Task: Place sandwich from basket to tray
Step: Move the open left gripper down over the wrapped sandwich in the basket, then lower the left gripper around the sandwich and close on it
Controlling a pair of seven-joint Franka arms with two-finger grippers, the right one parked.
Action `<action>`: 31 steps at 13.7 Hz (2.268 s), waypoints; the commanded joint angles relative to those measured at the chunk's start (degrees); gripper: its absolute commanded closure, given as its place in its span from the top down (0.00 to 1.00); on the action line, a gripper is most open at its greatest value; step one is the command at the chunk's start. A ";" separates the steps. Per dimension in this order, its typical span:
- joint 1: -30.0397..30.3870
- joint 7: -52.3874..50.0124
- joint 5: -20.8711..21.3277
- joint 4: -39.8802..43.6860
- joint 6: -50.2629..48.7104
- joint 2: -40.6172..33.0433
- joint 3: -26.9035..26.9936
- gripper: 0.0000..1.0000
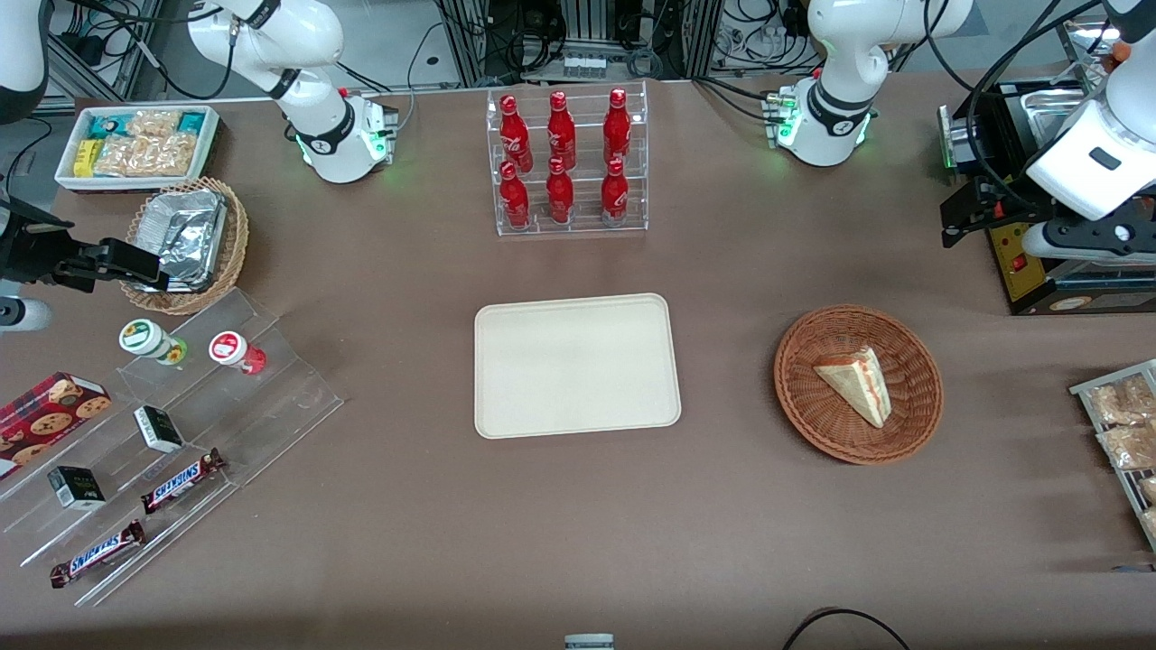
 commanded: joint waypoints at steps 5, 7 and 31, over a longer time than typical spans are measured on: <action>1.02 -1.29 0.73 -1.55 0.43 0.61 0.18 1.00; 1.02 -1.38 0.65 -7.23 6.02 0.45 0.18 1.00; 1.20 -37.59 0.29 -34.52 55.01 17.31 0.01 1.00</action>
